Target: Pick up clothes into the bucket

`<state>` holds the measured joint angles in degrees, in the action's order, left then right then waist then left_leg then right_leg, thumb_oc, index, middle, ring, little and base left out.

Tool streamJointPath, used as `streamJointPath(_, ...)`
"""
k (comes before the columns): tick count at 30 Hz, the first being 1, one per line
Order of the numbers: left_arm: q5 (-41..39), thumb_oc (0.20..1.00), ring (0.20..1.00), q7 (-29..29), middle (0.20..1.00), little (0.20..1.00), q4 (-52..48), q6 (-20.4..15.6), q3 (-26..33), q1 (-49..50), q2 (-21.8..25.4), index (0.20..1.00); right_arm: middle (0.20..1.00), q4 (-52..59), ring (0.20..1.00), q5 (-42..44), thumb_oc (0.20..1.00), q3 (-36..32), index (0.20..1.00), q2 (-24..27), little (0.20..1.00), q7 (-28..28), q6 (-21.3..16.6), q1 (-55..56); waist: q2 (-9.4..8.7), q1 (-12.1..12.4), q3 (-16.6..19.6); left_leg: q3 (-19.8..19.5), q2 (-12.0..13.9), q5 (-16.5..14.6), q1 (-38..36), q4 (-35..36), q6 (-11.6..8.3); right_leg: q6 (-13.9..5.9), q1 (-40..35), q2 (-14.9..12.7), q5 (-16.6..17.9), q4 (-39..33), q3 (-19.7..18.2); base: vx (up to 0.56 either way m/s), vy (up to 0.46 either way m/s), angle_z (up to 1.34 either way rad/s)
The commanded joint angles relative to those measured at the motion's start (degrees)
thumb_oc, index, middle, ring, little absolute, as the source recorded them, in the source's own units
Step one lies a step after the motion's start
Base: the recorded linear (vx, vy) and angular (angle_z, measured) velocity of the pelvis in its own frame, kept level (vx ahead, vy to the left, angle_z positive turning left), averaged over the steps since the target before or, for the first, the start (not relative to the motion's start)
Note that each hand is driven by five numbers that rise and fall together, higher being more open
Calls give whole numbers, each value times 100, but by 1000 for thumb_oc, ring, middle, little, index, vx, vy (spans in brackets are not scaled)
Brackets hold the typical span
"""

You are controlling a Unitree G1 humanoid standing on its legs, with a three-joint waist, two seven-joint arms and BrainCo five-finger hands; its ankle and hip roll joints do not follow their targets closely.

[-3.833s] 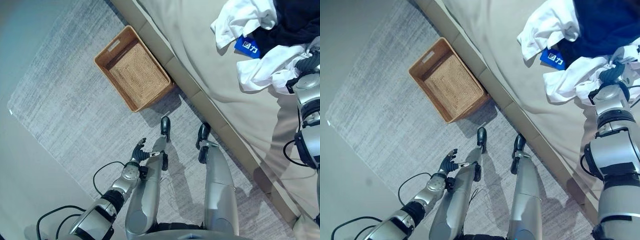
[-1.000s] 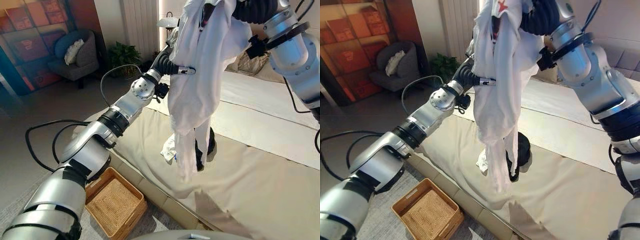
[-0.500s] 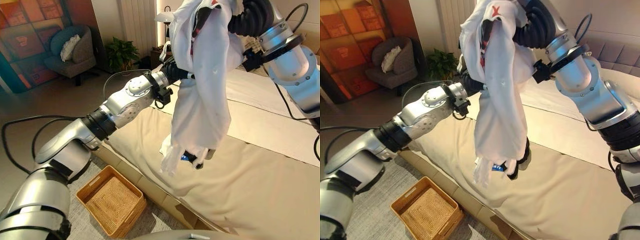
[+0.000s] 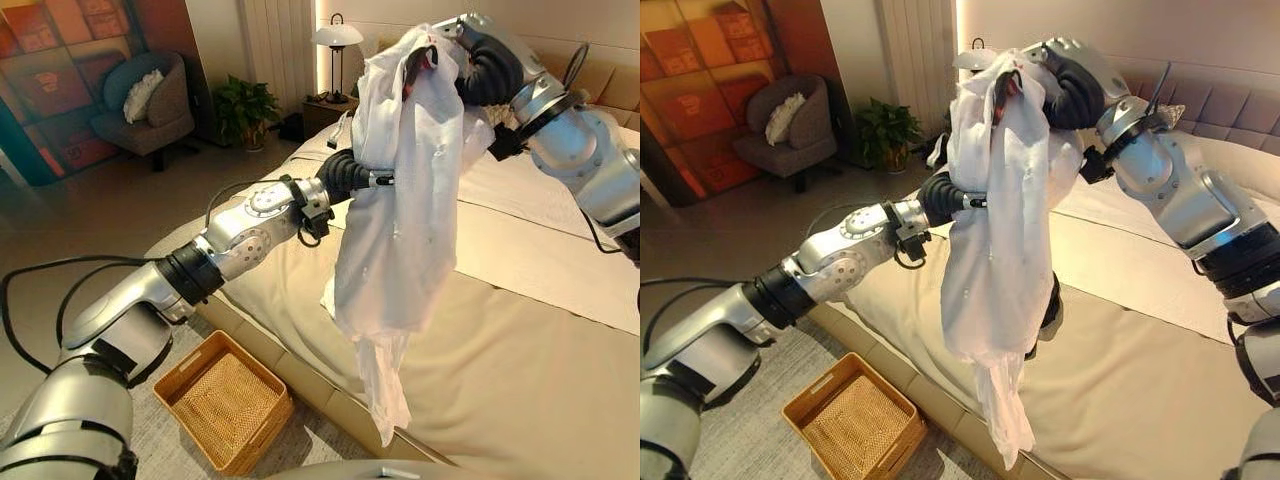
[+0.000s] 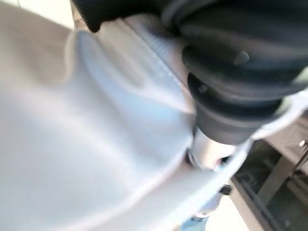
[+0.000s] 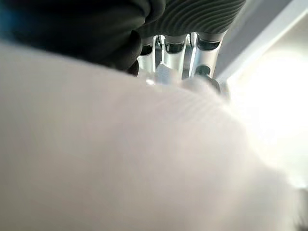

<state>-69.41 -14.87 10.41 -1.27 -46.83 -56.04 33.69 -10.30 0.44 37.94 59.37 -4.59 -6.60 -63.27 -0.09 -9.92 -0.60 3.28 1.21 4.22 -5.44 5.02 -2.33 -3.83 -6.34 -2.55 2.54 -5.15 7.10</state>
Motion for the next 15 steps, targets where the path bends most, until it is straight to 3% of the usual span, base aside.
streamJointPath(1,-268,200,200,-113,200,200,120,-296,512,-289,-66,200,200,-552,200,-171,200,-180,200,89,200,-145,198,-401,-334,258,217,14,-63,-649,-142,-375,-9,-415,100,-362,-131,451,108,0,0,0)
streamJointPath(3,-291,200,200,-71,200,200,179,-314,661,-214,-249,200,200,-680,200,-298,200,-230,200,-38,200,-133,225,-328,-348,274,184,3,-79,-655,-128,-381,6,-417,113,-373,-127,463,99,0,0,0)
streamJointPath(4,-298,200,200,-66,200,200,208,-312,701,-196,-292,200,253,-706,253,-299,253,-251,253,-80,253,-103,230,-282,-350,278,175,5,-82,-658,-121,-389,10,-417,117,-378,-127,470,102,0,0,0)
streamJointPath(6,-288,200,200,-20,200,200,277,-335,788,-140,-379,200,918,-794,918,-320,918,-290,918,-176,918,-60,250,-202,-349,287,159,2,-92,-661,-111,-390,22,-419,127,-386,-121,475,100,0,0,0)
streamJointPath(7,-296,200,200,3,200,200,301,-354,834,-123,-431,200,1000,-869,1000,-321,1000,-306,1000,-220,1000,-58,243,-158,-353,291,146,3,-98,-664,-104,-397,25,-418,132,-390,-122,476,99,0,0,0)
streamJointPath(15,-128,200,200,345,200,200,589,-569,1222,10,-620,200,1000,-1025,1000,-364,1000,-513,1000,-444,1000,102,320,342,-365,332,64,-19,-131,-674,-76,-411,54,-429,164,-422,-127,503,117,0,0,0)
